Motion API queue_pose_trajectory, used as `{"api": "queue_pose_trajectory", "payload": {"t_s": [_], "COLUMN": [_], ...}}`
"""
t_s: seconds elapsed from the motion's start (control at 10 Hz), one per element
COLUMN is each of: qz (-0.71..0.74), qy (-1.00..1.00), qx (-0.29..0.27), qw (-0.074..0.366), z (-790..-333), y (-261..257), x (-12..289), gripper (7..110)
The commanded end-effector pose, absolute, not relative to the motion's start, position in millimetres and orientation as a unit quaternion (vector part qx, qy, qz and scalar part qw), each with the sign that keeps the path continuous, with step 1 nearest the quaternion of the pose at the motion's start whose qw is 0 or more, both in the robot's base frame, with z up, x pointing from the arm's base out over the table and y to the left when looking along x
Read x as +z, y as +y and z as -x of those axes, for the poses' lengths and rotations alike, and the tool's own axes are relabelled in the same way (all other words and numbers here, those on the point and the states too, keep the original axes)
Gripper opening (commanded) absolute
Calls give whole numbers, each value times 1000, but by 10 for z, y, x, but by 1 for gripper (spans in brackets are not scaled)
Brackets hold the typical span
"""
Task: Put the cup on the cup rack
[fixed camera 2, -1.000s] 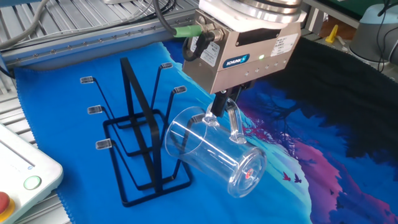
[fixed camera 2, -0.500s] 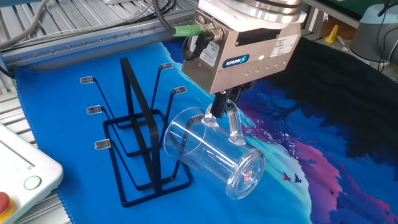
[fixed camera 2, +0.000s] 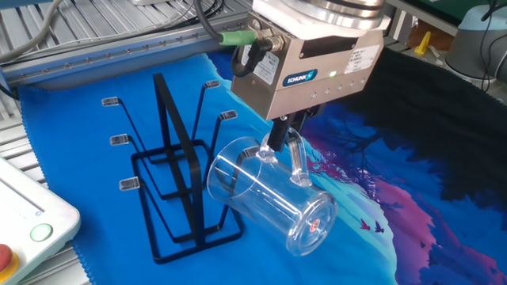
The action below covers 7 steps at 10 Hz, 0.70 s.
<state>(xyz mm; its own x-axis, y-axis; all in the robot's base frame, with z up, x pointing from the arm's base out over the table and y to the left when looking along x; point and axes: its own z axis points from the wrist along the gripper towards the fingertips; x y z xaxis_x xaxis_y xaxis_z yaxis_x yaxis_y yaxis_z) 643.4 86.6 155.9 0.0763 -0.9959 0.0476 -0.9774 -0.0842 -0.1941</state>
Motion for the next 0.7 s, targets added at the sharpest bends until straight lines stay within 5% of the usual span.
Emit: {"api": "queue_pose_trajectory", "payload": {"t_s": [0.0,0.6], "qz": [727,724], "qy": [679,681], "qx": [-84,-83], "qw": [63,71], "z": [-6463,-6485], "y": [875,909], "x": [1575,1579], "gripper": [7,7]}}
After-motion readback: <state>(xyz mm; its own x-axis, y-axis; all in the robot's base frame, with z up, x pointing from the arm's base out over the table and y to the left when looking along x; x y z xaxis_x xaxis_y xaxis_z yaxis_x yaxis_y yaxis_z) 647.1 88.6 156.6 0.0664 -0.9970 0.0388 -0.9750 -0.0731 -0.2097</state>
